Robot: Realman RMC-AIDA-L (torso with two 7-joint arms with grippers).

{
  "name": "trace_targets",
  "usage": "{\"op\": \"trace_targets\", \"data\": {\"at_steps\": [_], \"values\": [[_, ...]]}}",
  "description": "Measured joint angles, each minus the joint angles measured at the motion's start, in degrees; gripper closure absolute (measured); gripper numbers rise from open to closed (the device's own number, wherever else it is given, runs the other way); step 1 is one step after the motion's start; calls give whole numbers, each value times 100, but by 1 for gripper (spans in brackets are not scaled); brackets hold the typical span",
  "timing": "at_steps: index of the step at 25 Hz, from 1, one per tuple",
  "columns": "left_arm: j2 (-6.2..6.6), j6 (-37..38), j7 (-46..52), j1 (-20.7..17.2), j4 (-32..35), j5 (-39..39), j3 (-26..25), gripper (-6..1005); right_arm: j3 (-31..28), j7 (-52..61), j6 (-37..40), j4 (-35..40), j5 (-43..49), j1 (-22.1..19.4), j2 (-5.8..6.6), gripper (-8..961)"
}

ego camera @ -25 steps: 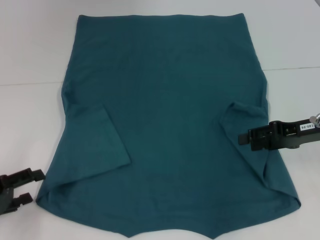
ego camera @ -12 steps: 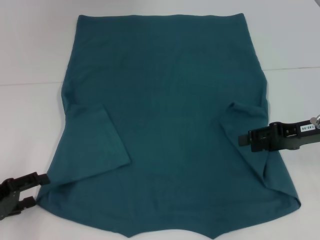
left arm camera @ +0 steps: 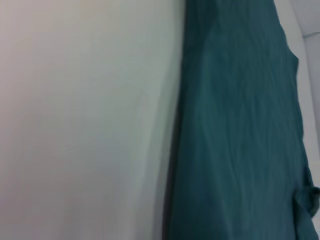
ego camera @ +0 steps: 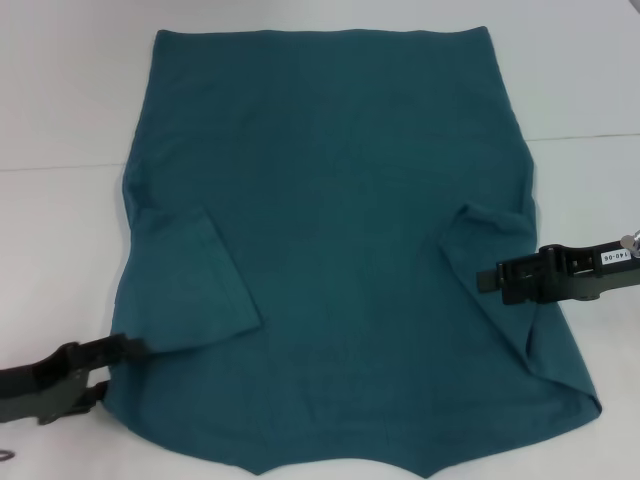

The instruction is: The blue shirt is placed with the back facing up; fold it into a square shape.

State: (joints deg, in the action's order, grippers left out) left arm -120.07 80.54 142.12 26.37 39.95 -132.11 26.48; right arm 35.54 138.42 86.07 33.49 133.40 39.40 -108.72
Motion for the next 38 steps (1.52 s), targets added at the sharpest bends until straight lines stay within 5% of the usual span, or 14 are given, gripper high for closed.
{"op": "trace_targets", "data": {"at_steps": [9,16,33,38], "values": [[-9,-27,4,208,-116,16,85,127,-289,-85,143,0,-6,-30,27,328],[-11,-96,-9,204,-96,-7,130,239,-370,-116,189,0,-10,-52,44,328],[-8,-126,-122,184,-80,-9,139,905,-374,-218,439,61,-16,-97,65,328],[18,81,-256,160,-76,143,78,983,-361,-302,567,61,1,-104,120,328]]}}
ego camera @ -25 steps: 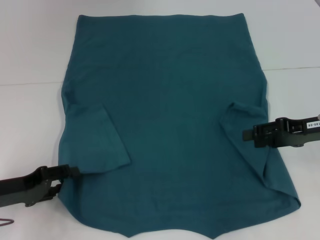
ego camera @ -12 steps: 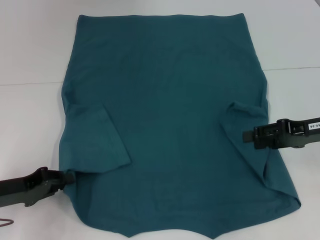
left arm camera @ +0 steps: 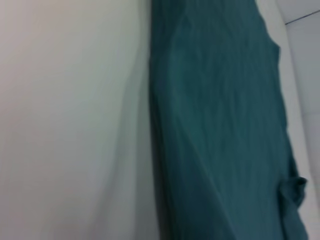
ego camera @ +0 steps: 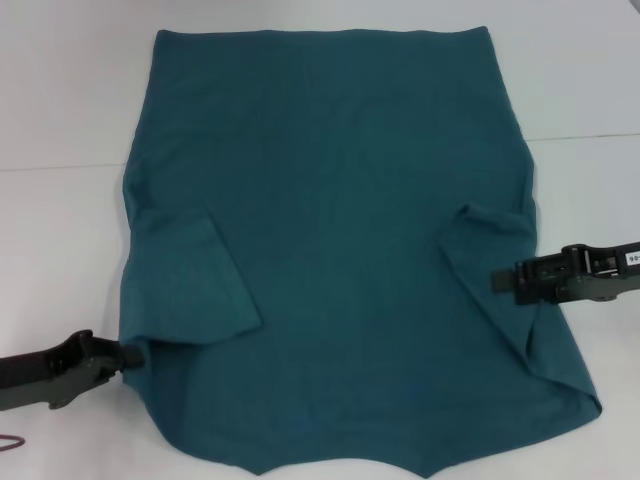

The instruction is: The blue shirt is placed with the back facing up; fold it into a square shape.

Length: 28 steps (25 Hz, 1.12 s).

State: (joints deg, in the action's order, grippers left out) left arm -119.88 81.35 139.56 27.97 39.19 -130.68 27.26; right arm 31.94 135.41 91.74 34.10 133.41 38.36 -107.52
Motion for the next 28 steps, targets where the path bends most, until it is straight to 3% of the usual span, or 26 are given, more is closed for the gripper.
{"op": "trace_targets", "data": {"at_steps": [5,7,11,16,28], "values": [[28,121,-25,-46,58,67,-11,983,88,27,132,1,169,-90,196,328],[36,97,-26,-58,64,70,-18,983,96,110,201,37,485,-196,354,328],[36,72,-30,-57,64,72,-19,983,79,216,199,173,886,-290,421,328],[35,47,-44,-20,60,76,-20,983,78,188,164,308,1095,-427,358,328],[27,-8,-43,-41,26,78,-18,984,197,51,-67,371,1570,-358,34,328]]}}
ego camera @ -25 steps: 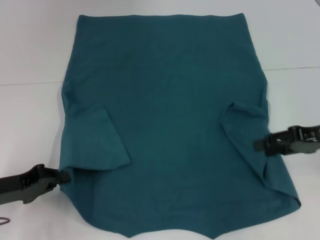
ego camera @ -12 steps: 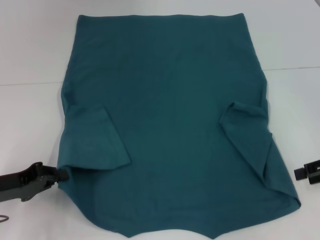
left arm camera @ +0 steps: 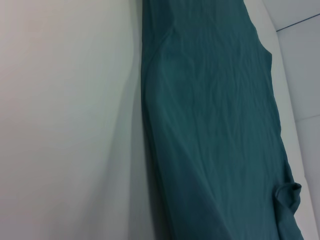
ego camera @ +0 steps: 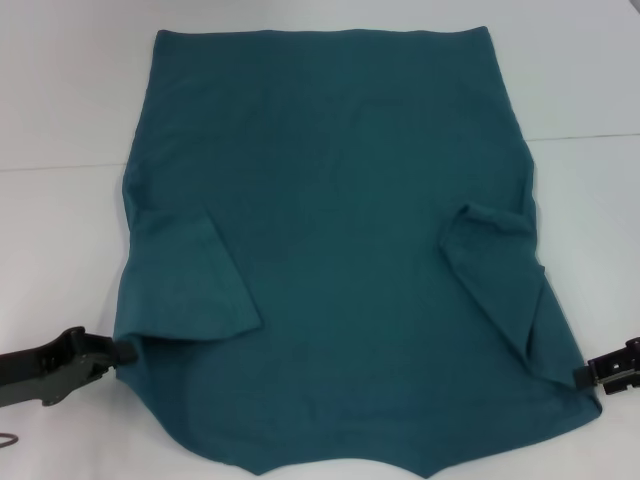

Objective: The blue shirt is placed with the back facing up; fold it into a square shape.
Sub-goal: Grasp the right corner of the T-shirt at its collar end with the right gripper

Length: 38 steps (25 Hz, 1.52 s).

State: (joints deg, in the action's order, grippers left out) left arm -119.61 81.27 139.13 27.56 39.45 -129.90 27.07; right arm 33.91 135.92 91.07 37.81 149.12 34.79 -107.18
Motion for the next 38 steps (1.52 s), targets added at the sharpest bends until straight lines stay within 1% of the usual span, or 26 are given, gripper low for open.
{"op": "trace_targets", "data": {"at_steps": [5,11,14,19,22,27,32,38], "values": [[-6,-4,0,-7,-7,0,0,984,172,25,-118,4,55,51,-38,328],[-10,-25,0,-5,-8,0,-5,984,233,56,-184,7,57,95,-83,328],[-10,-36,-6,-5,-8,0,-42,984,288,60,-197,-28,57,135,-116,328],[-10,-49,-11,-5,-8,0,-53,983,478,83,-230,-47,57,211,-206,328],[-12,-62,-12,-5,-15,0,-53,983,491,87,-221,-49,41,267,-255,328],[-18,-68,-15,-10,-17,0,-54,983,455,86,-199,-49,5,351,-300,328],[-18,-71,-17,-19,-17,0,-69,982,466,86,-181,-50,3,418,-320,329],[-18,-71,-18,-23,-17,0,-112,982,495,81,-112,-19,7,425,-331,436]]}}
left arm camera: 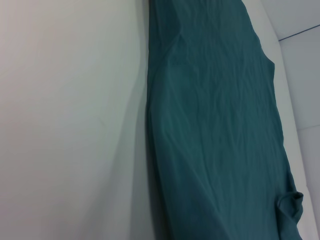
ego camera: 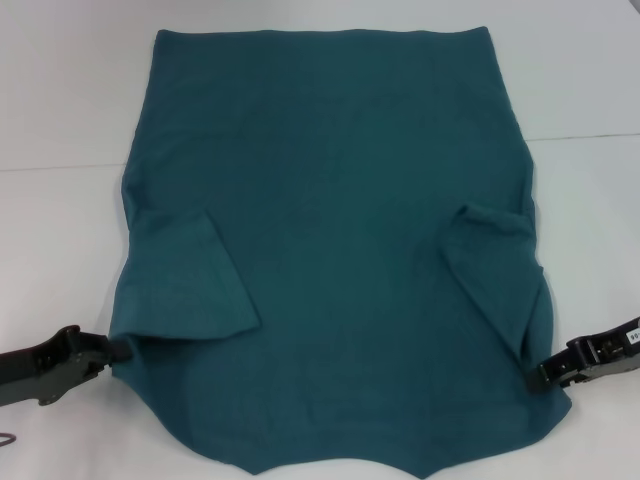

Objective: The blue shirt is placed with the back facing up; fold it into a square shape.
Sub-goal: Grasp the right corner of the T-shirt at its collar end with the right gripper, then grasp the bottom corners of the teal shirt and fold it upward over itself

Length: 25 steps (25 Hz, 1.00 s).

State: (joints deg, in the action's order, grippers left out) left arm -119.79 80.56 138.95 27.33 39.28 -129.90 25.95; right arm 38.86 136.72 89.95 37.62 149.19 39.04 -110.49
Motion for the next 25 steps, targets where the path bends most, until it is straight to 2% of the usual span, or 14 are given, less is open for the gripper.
{"op": "trace_targets", "data": {"at_steps": [5,6,13,18,25], "values": [[3,4,-9,-1,0,0,-2,982,-20,2,17,8,24,-1,1,526],[4,9,-9,-1,0,0,-2,982,-30,3,20,12,26,-4,7,765],[15,82,-24,-1,1,-3,9,982,-41,3,35,16,25,-33,40,926],[55,465,-145,-40,74,-70,40,981,-152,-31,338,117,-2,-104,78,926],[99,1351,-389,-377,492,-304,46,981,-303,-192,1020,381,-5,-263,178,926]]}}
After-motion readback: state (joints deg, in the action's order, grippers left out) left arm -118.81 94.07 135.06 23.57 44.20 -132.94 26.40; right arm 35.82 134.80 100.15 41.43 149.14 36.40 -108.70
